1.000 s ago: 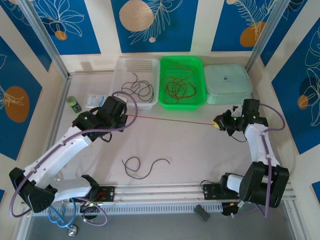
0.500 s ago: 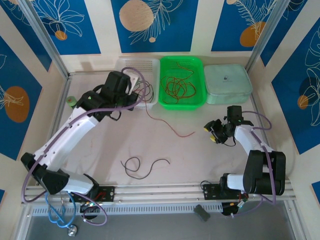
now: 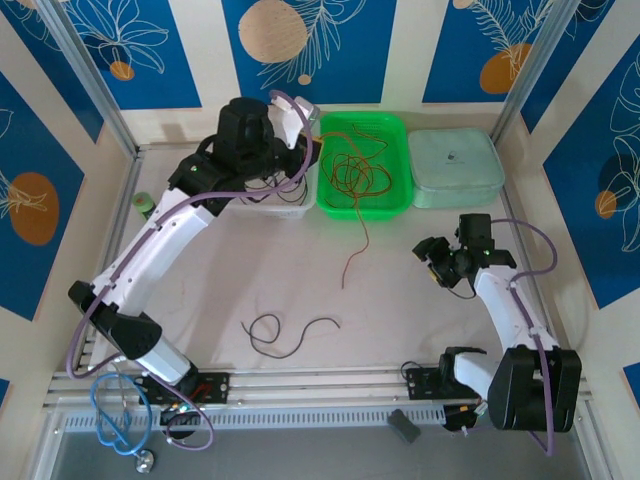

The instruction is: Untangle the cables

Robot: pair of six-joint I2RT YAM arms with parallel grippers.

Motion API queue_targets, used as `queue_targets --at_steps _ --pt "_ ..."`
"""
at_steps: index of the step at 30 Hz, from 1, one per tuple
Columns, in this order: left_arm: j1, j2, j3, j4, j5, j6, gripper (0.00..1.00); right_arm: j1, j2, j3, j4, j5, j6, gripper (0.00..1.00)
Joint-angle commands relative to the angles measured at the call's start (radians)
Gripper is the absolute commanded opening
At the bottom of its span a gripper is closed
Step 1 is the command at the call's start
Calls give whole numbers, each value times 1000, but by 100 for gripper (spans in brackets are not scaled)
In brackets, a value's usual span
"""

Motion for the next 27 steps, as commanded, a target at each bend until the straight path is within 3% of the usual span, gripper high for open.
queue_targets --at_steps 1,11,27 --pt "-7 -6 34 139 157 9 0 5 -32 25 -63 6 -17 59" --pt "-7 28 85 425 135 31 1 5 -67 46 -84 -5 -19 59" --pt "-1 291 281 600 -54 222 1 8 -156 -6 -86 -16 15 58"
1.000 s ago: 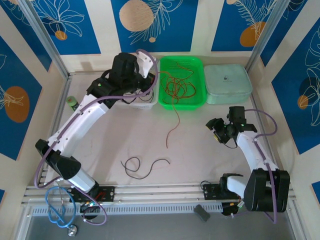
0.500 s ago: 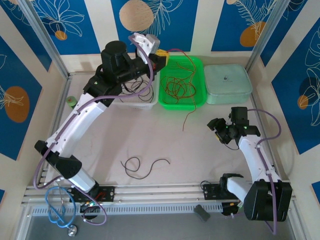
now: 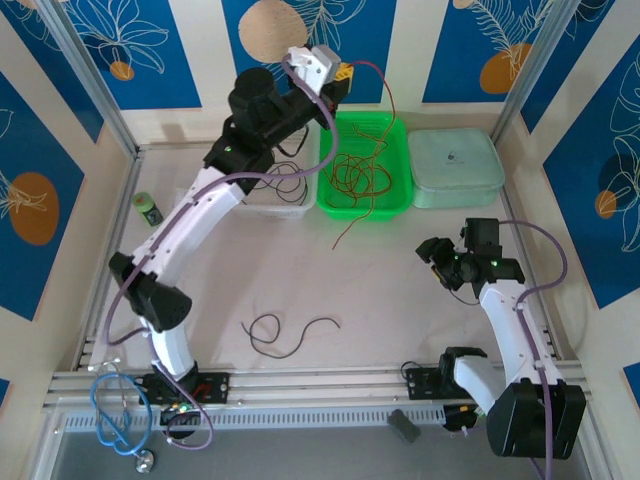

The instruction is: Untangle the cables

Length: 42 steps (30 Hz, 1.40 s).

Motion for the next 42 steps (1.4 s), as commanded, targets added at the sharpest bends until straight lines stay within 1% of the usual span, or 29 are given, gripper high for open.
queue_targets --at_steps 1,4,9,12,19,22,26,29,33,35,37,42 --pt "2 60 87 61 -49 55 1 7 -27 -18 -14 -18 17 58" --pt "6 129 178 49 -73 71 0 9 -42 -22 -21 -15 17 58" --pt "16 245 374 -5 -88 83 0 9 -56 -17 -41 -4 12 58" --pt "22 283 421 11 -95 84 0 8 -60 -15 -49 4 10 58" --pt "41 350 406 24 -97 61 0 4 -51 -29 -29 3 13 58" --pt "42 391 331 50 -132 75 0 6 -36 -41 -13 -13 13 58" --pt "41 462 200 98 -212 73 0 15 -28 -60 1 -26 17 58" --pt "39 507 130 117 -269 48 0 19 -36 -70 -2 -30 15 58" --pt "39 524 48 138 -309 5 0 20 -49 -74 -9 -27 11 58" --pt "40 518 49 123 -322 -14 0 20 -50 -70 -12 -29 12 58" --pt "38 482 61 104 -292 -19 0 20 -49 -57 -18 -34 10 58" --pt "22 380 237 -41 -205 -1 0 21 -52 -16 -42 -27 4 58"
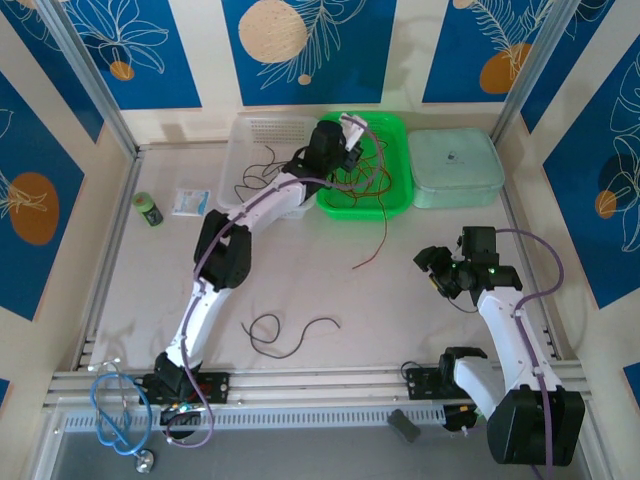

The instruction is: Untangle the cables

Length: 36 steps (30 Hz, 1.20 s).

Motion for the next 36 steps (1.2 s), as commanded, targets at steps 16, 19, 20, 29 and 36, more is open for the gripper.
queue_targets --at_steps 16,19,20,29,36 --pt "-59 -294 288 140 41 119 0 8 -29 65 -43 -13 9 58" --pt "-55 -220 334 213 -8 154 0 8 -26 56 -34 -19 12 58" --pt "-52 -186 358 225 -24 162 0 8 -24 54 -34 -21 11 58" --pt "-18 -53 468 262 -67 117 0 8 -25 68 -58 -12 -5 58" --pt "4 6 454 295 -98 99 0 9 -28 66 -70 -16 -7 58"
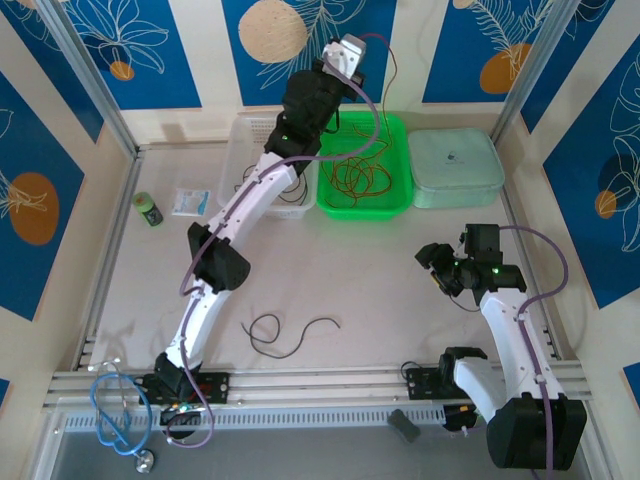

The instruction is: Untangle the cables

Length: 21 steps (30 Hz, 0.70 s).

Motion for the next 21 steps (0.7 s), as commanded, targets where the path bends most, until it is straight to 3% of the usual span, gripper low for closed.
queue_targets --at_steps 1,7,12,18,21 --pt "16 21 15 70 -37 -26 0 8 -6 21 -29 -16 -6 58" --pt "19 42 -216 7 -47 -105 0 10 -10 -17 -7 -32 7 57" --pt "4 106 -350 -159 -10 -222 0 14 -7 -35 8 -41 8 57" --pt "-15 175 -275 -431 96 -307 0 19 8 -43 23 -50 7 57" --pt "-12 214 -168 -594 104 -319 12 27 17 -40 31 -54 11 57"
